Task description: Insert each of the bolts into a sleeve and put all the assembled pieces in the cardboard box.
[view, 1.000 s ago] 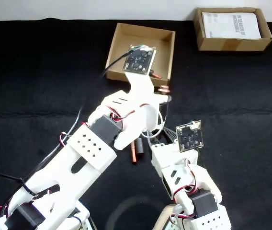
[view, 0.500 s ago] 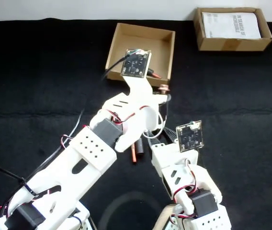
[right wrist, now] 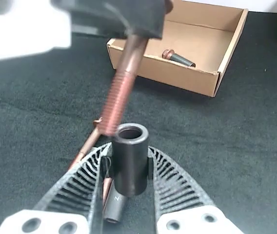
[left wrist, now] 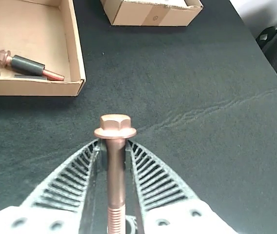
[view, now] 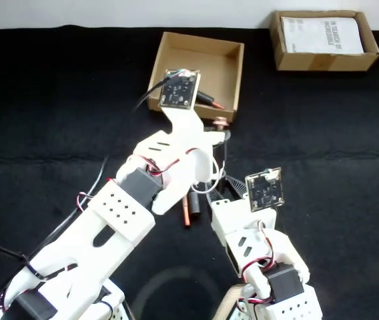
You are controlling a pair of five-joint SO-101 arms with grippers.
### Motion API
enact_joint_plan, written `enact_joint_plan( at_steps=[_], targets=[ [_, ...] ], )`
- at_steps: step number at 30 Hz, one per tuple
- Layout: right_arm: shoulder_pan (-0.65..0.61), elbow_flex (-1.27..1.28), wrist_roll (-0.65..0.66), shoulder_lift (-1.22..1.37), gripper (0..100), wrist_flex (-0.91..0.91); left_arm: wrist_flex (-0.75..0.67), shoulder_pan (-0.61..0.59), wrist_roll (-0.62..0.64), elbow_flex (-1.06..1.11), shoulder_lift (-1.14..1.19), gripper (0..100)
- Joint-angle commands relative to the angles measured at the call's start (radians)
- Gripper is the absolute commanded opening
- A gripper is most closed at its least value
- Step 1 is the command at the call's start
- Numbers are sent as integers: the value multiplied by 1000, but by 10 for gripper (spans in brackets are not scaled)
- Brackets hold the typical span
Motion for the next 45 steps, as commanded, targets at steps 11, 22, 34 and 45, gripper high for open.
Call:
enact_joint_plan(
  at_steps=[11, 22, 34, 45],
  targets=[
    [-5, -7, -6, 4, 8, 5, -224, -8, 43, 41, -33, 9],
    [-5, -8, -5, 4, 8, 5, -446, -8, -288, 248, -54, 9],
    [-5, -7, -2, 4, 8, 5, -473, -8, -331, 234, -213, 9],
    [-5, -5, -5, 4, 8, 1, -474, 18, -282, 311, -423, 9]
  ],
)
